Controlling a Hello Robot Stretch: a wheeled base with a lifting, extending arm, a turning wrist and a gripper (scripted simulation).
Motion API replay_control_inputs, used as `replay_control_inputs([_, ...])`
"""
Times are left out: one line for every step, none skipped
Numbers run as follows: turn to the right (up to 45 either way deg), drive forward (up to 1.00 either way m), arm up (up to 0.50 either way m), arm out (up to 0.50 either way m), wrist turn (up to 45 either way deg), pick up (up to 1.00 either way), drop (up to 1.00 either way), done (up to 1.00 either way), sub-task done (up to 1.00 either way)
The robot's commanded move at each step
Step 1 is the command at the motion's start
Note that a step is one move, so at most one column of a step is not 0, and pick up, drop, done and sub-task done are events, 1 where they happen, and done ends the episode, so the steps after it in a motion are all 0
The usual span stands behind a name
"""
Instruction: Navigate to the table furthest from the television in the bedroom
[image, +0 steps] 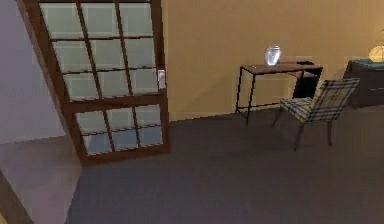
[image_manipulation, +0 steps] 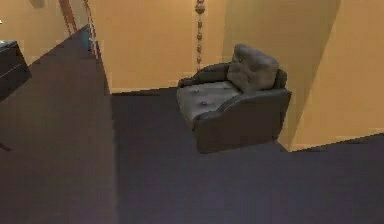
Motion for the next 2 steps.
replay_control_inputs([12.0, 0.0, 0.0, 0.0, 0.0, 0.0, 0.0, 0.0, 0.0])
replay_control_inputs([0.0, 1.0, 0.0, 0.0, 0.0, 0.0, 0.0, 0.0, 0.0])
